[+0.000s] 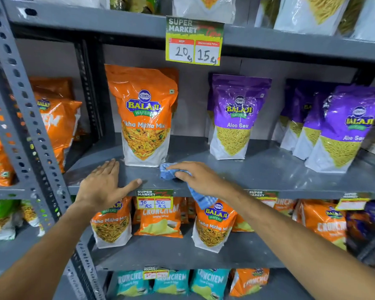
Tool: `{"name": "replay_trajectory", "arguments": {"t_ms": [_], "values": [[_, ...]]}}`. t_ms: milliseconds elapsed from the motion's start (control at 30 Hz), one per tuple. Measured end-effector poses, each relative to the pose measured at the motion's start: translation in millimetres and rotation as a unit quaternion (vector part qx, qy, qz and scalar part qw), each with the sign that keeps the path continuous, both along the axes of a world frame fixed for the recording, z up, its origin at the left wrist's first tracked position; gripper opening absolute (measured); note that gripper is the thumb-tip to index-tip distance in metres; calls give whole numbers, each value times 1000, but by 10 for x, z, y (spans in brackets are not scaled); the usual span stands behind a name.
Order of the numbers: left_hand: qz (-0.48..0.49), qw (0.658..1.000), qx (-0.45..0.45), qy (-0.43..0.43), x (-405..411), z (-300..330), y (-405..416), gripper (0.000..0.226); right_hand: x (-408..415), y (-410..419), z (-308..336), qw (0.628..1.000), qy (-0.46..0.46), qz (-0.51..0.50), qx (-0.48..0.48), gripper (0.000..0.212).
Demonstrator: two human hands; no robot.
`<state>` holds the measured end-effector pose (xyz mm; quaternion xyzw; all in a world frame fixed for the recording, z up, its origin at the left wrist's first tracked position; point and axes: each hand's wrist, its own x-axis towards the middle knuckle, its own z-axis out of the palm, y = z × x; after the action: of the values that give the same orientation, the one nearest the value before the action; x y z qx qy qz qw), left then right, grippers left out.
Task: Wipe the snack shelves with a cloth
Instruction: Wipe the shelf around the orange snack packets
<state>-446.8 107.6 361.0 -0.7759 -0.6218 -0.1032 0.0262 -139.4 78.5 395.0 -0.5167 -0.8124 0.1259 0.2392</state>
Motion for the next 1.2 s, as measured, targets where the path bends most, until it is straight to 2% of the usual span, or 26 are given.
{"name": "replay_trajectory", "arguments": {"t_ms": [133, 267, 367, 467, 567, 667, 800, 900, 967, 1033, 1133, 1200], "values": [[-5, 1000, 5, -3, -8, -13, 0, 140, -363, 161, -91, 998, -67, -11, 10, 37], [-4, 1000, 4, -6, -4, -32, 5, 139, -303, 65, -158, 995, -86, -19, 44, 38], [-23, 998, 44, -41, 78, -99, -112, 122, 29, 27, -161, 995, -88, -28, 40, 38], [-96, 987, 116, -61, 396, -217, -356, 100, 456, -29, -183, 994, -85, -52, 38, 39], [-154, 978, 133, -47, 889, -280, -430, 94, 835, -109, -185, 993, -85, -73, 40, 38], [-191, 973, 126, -36, 1434, -255, -345, 104, 1174, -212, -191, 992, -81, -85, 40, 37], [-218, 975, 49, -13, 2028, -116, -189, 131, 1629, -317, -226, 992, -69, -95, 35, 36], [-205, 979, 10, 2, 2336, -56, -66, 147, 2001, -373, -204, 996, 11, -83, 8, 32], [-190, 982, -11, 13, 2457, -61, -28, 151, 2288, -405, -106, 988, 105, -111, 21, 31], [-178, 983, -26, 17, 2507, -70, -30, 152, 2686, -293, 13, 971, 160, -171, 52, 31], [-164, 985, -37, 24, 2512, -61, -56, 149, 3198, 82, 169, 956, 133, -251, 74, 36], [-153, 987, -36, 29, 2519, -36, -77, 148, 3378, 455, 244, 948, 114, -294, 42, 37]]}}
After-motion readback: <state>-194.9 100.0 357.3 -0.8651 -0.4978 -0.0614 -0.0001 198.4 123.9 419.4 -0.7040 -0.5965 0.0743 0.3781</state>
